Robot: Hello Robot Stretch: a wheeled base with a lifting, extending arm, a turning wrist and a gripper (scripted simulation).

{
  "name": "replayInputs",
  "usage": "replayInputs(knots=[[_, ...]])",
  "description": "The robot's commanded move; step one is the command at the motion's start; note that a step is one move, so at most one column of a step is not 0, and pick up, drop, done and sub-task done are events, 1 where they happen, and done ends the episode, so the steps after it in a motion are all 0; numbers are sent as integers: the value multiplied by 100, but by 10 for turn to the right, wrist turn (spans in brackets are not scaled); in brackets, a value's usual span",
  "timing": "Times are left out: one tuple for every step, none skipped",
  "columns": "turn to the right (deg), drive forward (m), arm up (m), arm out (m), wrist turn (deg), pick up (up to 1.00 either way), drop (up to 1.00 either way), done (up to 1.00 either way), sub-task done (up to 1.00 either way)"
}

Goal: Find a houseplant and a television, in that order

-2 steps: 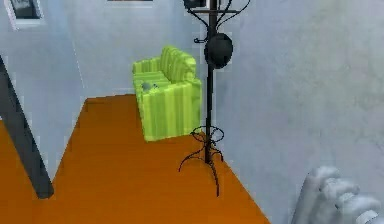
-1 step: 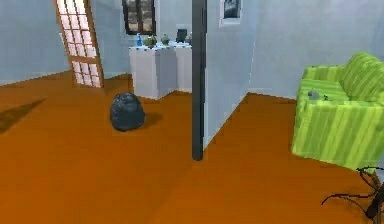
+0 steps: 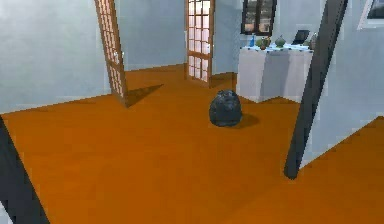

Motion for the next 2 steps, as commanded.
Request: replayInputs(knots=[[0,60,0,0,0,0,0,0,0],[-90,0,0,0,0,0,0,0,0]])
